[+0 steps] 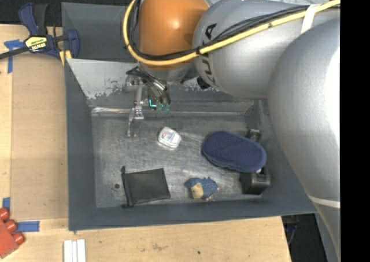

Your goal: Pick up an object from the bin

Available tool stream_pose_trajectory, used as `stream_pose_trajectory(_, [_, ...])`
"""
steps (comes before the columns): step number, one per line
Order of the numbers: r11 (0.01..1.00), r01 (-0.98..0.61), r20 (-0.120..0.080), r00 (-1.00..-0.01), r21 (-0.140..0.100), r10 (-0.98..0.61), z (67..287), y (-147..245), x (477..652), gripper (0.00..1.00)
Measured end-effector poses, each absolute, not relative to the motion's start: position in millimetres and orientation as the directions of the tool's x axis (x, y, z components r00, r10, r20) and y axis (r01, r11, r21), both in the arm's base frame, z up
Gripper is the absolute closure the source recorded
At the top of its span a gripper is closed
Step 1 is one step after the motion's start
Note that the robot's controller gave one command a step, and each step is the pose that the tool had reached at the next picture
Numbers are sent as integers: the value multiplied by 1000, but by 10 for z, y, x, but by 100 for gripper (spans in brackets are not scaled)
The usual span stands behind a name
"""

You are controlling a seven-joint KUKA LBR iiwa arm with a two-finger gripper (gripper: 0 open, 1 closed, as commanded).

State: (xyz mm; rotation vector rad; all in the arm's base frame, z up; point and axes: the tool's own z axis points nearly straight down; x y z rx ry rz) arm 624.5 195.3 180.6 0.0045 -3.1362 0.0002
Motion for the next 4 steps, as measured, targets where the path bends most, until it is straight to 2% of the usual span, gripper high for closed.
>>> stream_pose_trajectory(1, [989, -150, 6, -989, -3, -150, 795, 1200, 5871, 0])
stream_pose_trajectory(2, [984, -178, -14, -984, 3, -178, 744, 516, 5713, 0])
stream_pose_trajectory(3, [984, -179, -30, -983, 1, -179, 781, 534, 5759, 100])
stream_pose_trajectory(4, [983, -182, -13, -983, -2, -182, 1807, 463, 5999, 100])
